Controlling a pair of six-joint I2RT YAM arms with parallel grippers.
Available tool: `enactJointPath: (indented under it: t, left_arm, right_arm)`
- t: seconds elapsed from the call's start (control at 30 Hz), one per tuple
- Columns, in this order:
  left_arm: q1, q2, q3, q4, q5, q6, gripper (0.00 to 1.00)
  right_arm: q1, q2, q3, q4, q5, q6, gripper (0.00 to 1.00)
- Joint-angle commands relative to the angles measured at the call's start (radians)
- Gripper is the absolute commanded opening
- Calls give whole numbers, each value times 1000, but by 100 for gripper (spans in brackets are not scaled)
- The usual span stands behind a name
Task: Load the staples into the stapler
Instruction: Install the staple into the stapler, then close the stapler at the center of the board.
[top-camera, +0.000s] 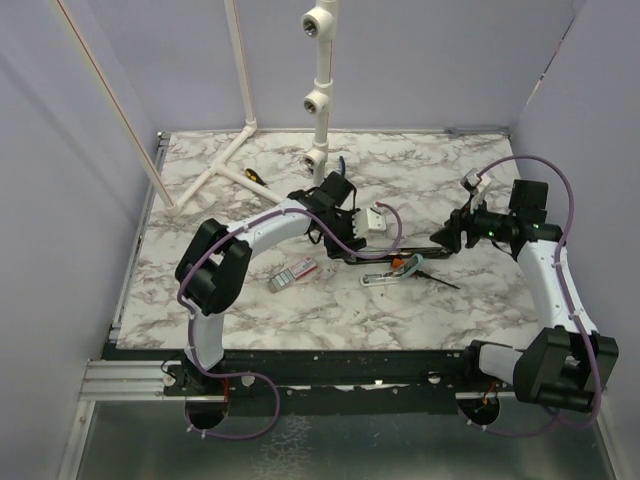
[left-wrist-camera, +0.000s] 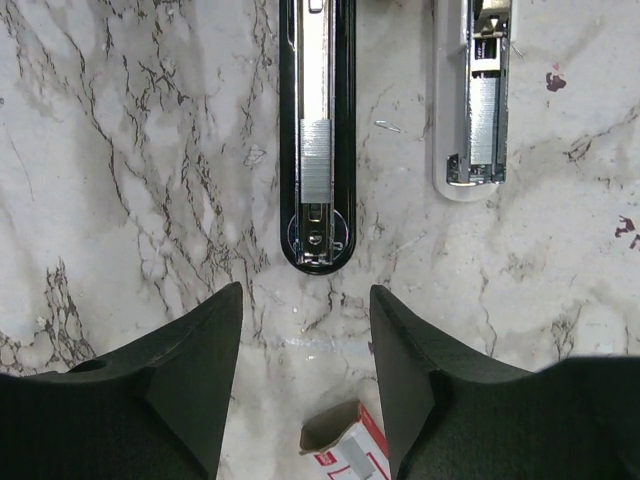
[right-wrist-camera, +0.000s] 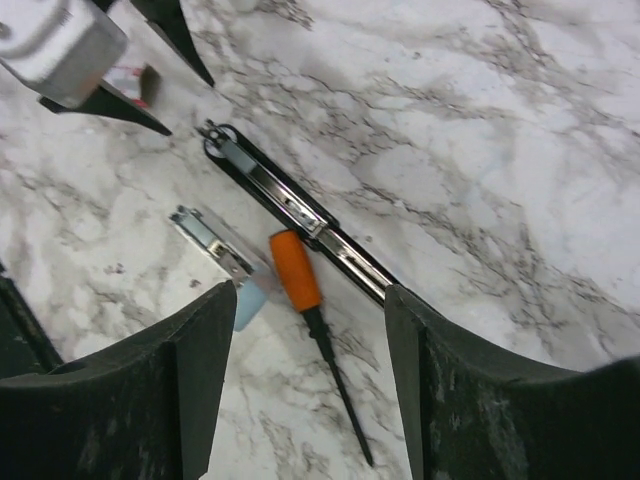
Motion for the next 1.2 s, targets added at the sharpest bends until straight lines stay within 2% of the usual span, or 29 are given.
enactJointPath:
  t: [0.0,0.13,0.3,0.6,0.8,1.17]
  left_arm:
    - [11,-29,-79,208,81,-38,56]
    - [21,-45,-160,339,117,-97,56]
    - [23,-95,-294,515,157,-130,56]
    - [27,-148,-434,750,125,-196,55]
    - [27,-150,-461,802,121,-213,51]
    - [28,-141,-502,839,133,-218,50]
  right_arm:
    - [-7,14,8,-6,177,-123,66]
    - [-9,79,35,-71,224,-313,66]
    - [-12,157,52,-120,213,-477,66]
    - [-13,273,57,-145,277,-725,66]
    - [-12,346,85,-196,331,-873,66]
    - [-12,482,92,-169,341,-965,61]
